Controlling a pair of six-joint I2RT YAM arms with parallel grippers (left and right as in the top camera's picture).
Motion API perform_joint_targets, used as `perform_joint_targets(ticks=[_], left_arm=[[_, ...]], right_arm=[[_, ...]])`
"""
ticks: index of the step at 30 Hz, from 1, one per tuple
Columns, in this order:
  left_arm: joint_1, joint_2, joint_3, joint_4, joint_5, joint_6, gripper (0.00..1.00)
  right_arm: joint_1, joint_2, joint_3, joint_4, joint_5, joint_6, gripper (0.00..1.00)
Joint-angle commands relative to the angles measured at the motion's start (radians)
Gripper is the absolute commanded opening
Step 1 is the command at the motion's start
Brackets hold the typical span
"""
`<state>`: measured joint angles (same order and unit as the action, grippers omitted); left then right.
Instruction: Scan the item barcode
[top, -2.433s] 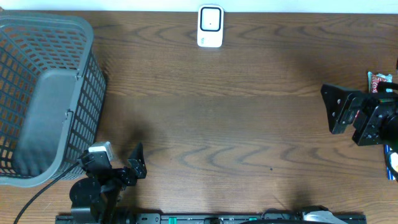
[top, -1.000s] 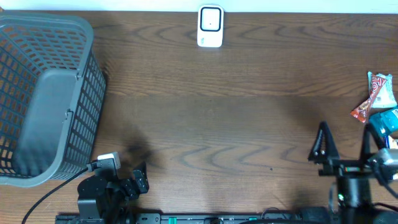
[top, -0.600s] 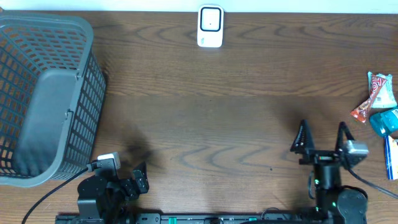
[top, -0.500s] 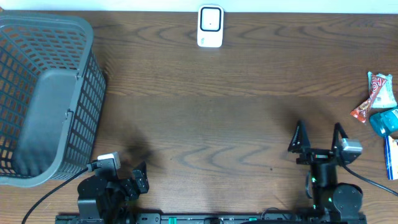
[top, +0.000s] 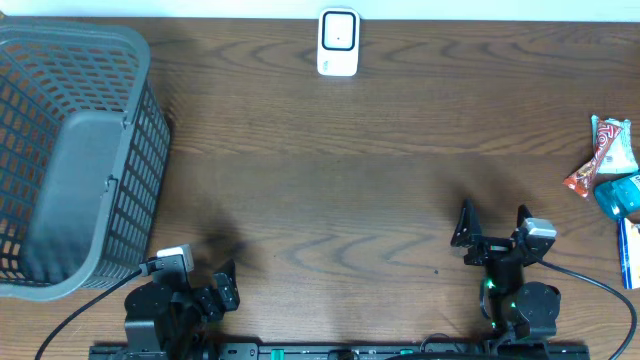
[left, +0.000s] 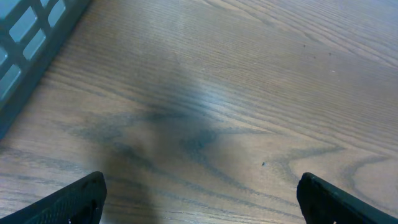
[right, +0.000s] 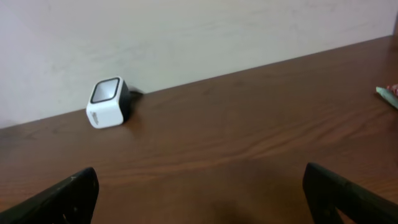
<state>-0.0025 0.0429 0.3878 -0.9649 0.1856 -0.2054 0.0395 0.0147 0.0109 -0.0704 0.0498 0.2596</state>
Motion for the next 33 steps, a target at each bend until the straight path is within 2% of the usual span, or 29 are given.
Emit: perform_joint_targets(ticks=[1,23,28,33], left_arm=[[-0.005,-0.008,0.005,-0.003,0.008,0.003,0.98],[-0.005,-0.008,0.005,-0.01,0.013,0.002,0.98],[-0.007,-0.022,-0.03,0.231,0.013,0.003,0.98],[-0.012,-0.041,-0.198,0.631,0.005,0.039,0.98]], right_arm=[[-0.007,-0.009,-0.005,0.003,0.012,0.009,0.99],[-0.008,-0.009,-0.005,0.003,0.011,0.009,0.99],[-0.008,-0.009,-0.005,0.003,0.011,0.009,0.99],[-0.008,-0.009,-0.005,0.003,0.011,0.009,0.99]])
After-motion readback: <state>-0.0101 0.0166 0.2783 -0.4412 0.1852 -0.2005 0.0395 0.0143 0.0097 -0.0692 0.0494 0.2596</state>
